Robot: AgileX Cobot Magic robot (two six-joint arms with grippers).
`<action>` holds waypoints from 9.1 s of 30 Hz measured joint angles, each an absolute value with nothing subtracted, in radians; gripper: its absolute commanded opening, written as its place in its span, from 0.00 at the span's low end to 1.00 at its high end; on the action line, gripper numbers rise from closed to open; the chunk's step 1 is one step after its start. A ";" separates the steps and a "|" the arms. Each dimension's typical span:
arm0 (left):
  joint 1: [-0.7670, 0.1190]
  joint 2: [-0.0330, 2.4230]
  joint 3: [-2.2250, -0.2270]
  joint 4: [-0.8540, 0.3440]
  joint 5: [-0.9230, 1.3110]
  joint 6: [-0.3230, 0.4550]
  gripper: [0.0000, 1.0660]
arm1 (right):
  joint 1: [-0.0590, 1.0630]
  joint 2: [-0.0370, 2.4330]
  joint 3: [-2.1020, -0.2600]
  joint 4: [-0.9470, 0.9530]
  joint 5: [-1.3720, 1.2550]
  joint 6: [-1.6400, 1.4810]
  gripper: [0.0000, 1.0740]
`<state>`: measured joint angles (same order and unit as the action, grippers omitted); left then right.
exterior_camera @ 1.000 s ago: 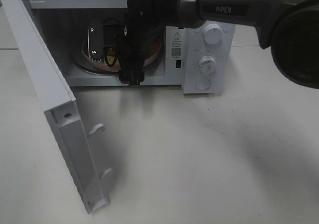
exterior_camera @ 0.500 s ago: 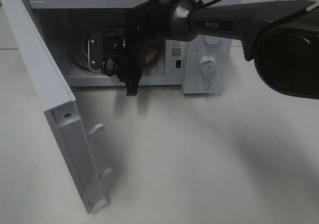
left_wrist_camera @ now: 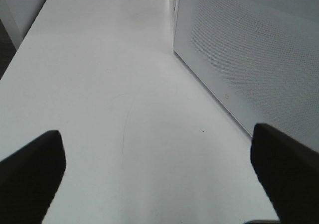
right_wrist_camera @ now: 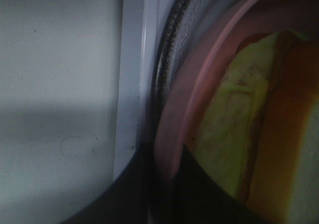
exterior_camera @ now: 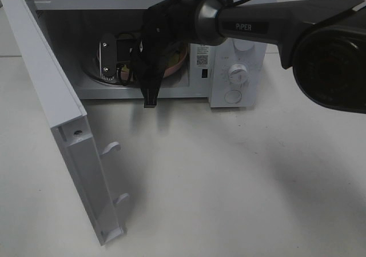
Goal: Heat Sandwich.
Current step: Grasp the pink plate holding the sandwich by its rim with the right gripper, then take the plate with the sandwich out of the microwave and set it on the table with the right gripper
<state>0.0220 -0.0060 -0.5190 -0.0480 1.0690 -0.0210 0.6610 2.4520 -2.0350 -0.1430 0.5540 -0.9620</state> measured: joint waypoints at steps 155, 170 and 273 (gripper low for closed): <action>0.022 -0.006 -0.519 -0.048 1.069 -0.021 0.90 | 0.728 1.207 -0.567 -0.675 0.705 0.235 0.01; 0.022 -0.006 -0.519 -0.048 1.069 -0.021 0.90 | 0.693 1.334 -0.646 -0.753 0.738 0.463 0.01; 0.022 -0.006 -0.519 -0.048 1.069 -0.021 0.90 | 0.367 1.422 -0.692 -0.358 0.520 0.375 0.73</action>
<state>0.0220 -0.0060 -0.5190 -0.0480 1.0690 -0.0210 0.3670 1.4220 -0.6920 -0.3580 0.5200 0.3750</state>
